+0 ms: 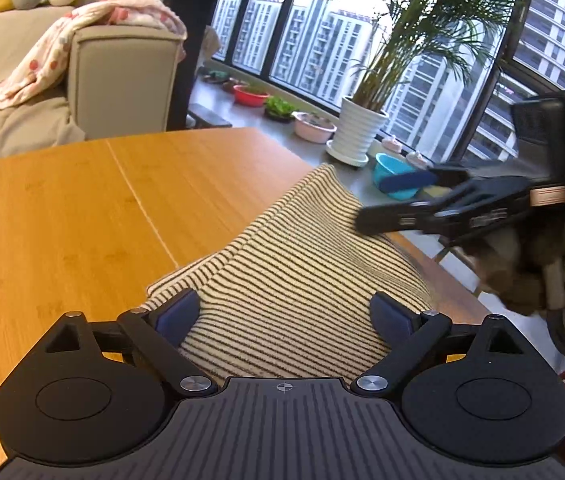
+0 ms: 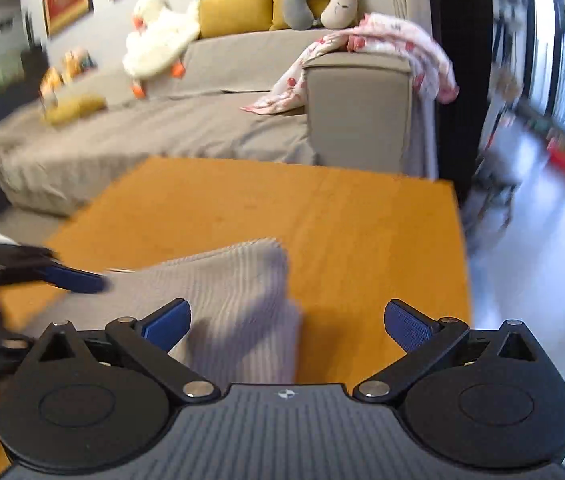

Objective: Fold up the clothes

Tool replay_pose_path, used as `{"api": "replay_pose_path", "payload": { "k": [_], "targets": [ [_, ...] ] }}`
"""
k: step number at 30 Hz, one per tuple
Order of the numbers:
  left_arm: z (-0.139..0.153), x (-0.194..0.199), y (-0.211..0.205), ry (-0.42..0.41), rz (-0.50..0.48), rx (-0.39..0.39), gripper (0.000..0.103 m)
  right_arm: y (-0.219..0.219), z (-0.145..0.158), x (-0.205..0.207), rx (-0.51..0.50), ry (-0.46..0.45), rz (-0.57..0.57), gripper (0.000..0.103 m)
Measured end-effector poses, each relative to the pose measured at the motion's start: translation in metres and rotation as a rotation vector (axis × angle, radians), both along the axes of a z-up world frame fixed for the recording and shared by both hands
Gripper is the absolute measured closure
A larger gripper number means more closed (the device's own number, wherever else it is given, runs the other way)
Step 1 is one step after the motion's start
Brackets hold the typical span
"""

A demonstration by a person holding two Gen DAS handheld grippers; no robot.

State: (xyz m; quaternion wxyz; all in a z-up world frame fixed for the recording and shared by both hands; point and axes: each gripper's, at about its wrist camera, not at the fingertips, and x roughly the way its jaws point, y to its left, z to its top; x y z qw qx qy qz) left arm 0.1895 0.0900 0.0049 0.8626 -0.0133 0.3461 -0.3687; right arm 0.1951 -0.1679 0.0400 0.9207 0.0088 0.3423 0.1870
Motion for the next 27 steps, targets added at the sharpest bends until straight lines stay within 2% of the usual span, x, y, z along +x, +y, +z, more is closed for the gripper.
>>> {"api": "replay_pose_path", "payload": {
  "k": [2, 3, 6, 8, 12, 19, 22, 25, 27],
  "targets": [
    [-0.001, 0.0, 0.0, -0.001, -0.001, -0.002, 0.007, -0.003, 0.0, -0.015, 0.023, -0.003, 0.029, 0.0],
    [-0.001, -0.001, 0.0, -0.001, -0.001, -0.003, 0.006, 0.001, -0.004, -0.02, -0.01, -0.001, 0.044, 0.0],
    [-0.001, -0.001, -0.001, -0.002, -0.003, -0.003, 0.006, 0.019, -0.032, -0.03, -0.213, -0.016, 0.039, 0.0],
    [-0.001, -0.001, -0.002, -0.004, -0.003, -0.002, 0.006, 0.023, -0.043, -0.037, -0.228, -0.076, 0.025, 0.0],
    [-0.001, -0.002, -0.003, -0.007, -0.002, 0.0, 0.006, 0.021, -0.043, -0.034, -0.199, -0.057, 0.009, 0.0],
    [0.026, -0.031, 0.019, -0.04, 0.05, -0.016, 0.003, 0.014, -0.049, -0.04, -0.172, -0.059, -0.014, 0.0],
    [0.023, -0.049, 0.024, -0.013, 0.03, 0.004, 0.003, 0.009, -0.051, -0.038, -0.128, -0.038, -0.027, 0.0],
    [0.011, -0.059, 0.019, 0.005, 0.01, 0.057, 0.003, 0.005, -0.052, -0.035, -0.09, -0.018, -0.035, 0.0],
    [0.006, -0.053, 0.021, 0.017, 0.033, 0.063, 0.001, 0.002, -0.05, -0.034, -0.077, -0.019, -0.027, 0.0]
  ]
}}
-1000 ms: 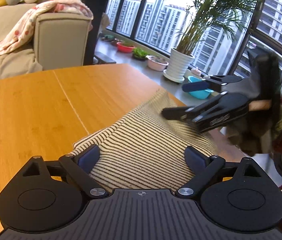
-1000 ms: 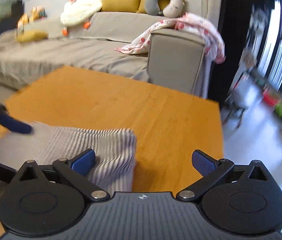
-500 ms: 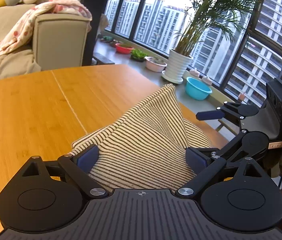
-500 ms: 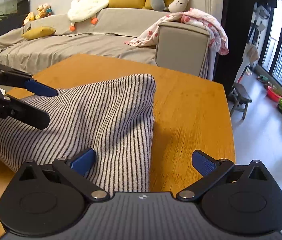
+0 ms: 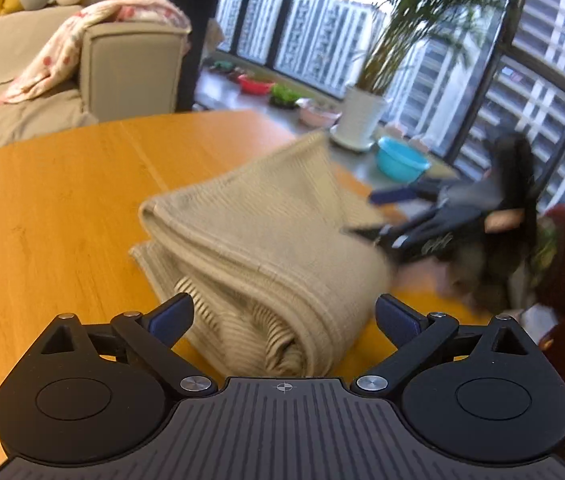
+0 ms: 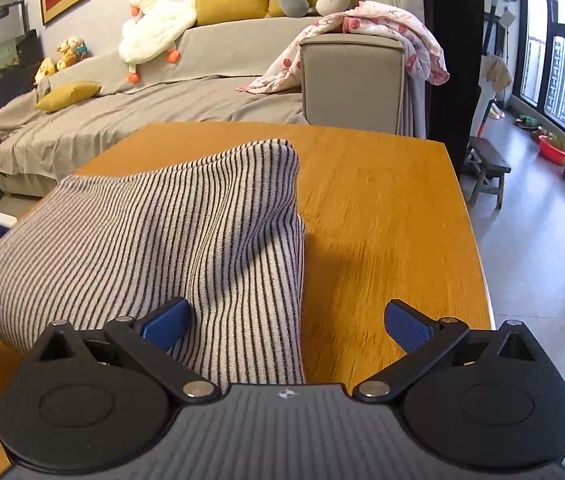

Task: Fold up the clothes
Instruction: 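Press the folded shirt flat with the left gripper while the right gripper withdraws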

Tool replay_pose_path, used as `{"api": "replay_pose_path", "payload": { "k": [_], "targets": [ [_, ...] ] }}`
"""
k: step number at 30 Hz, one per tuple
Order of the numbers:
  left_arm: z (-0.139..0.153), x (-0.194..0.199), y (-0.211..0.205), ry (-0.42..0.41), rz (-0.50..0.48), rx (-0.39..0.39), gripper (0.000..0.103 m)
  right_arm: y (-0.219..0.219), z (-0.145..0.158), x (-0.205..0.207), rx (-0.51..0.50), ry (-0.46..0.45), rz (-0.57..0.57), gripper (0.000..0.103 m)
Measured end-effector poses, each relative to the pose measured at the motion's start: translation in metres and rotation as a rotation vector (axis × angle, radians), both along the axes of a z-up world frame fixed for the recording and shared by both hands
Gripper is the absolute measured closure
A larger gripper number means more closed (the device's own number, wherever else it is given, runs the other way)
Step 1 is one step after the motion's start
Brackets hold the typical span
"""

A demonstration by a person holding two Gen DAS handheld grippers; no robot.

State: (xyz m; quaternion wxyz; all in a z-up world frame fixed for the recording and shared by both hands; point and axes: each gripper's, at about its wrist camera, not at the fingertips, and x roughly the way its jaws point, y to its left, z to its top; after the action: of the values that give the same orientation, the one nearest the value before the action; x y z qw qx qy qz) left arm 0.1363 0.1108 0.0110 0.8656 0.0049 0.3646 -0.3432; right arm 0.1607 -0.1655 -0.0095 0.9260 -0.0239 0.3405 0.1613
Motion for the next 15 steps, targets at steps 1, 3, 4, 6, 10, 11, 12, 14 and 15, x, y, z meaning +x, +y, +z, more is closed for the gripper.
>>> {"api": "replay_pose_path", "payload": {
  "k": [1, 3, 4, 6, 10, 11, 12, 14, 15],
  "targets": [
    [-0.002, 0.003, 0.001, 0.006, 0.014, 0.001, 0.001, -0.001, 0.004, 0.001, 0.004, -0.01, 0.004, 0.0],
    [-0.001, 0.01, 0.004, 0.008, 0.033, -0.026, 0.002, -0.002, 0.017, 0.003, 0.012, -0.059, -0.007, 0.0],
    [0.001, 0.013, 0.004, 0.0, 0.035, -0.028, 0.002, -0.002, 0.025, 0.005, 0.017, -0.096, -0.017, 0.0],
    [0.001, 0.02, 0.002, 0.0, 0.034, -0.032, 0.002, 0.0, 0.039, 0.014, 0.006, -0.159, -0.035, 0.0],
    [-0.009, 0.034, -0.001, 0.048, 0.053, -0.035, 0.0, 0.021, 0.034, 0.048, -0.163, -0.196, -0.067, 0.0],
    [-0.011, 0.036, -0.001, 0.056, 0.062, -0.037, 0.0, 0.026, 0.024, 0.058, -0.21, -0.171, -0.064, 0.0],
    [-0.013, 0.037, 0.0, 0.065, 0.074, -0.044, 0.0, 0.031, 0.015, 0.066, -0.241, -0.153, -0.058, 0.0],
    [-0.015, 0.037, 0.004, 0.085, 0.09, -0.062, 0.0, 0.036, 0.003, 0.069, -0.267, -0.188, -0.049, 0.0],
    [-0.017, 0.038, 0.006, 0.095, 0.093, -0.072, 0.0, 0.037, 0.003, 0.069, -0.268, -0.197, -0.049, 0.0]
  ]
}}
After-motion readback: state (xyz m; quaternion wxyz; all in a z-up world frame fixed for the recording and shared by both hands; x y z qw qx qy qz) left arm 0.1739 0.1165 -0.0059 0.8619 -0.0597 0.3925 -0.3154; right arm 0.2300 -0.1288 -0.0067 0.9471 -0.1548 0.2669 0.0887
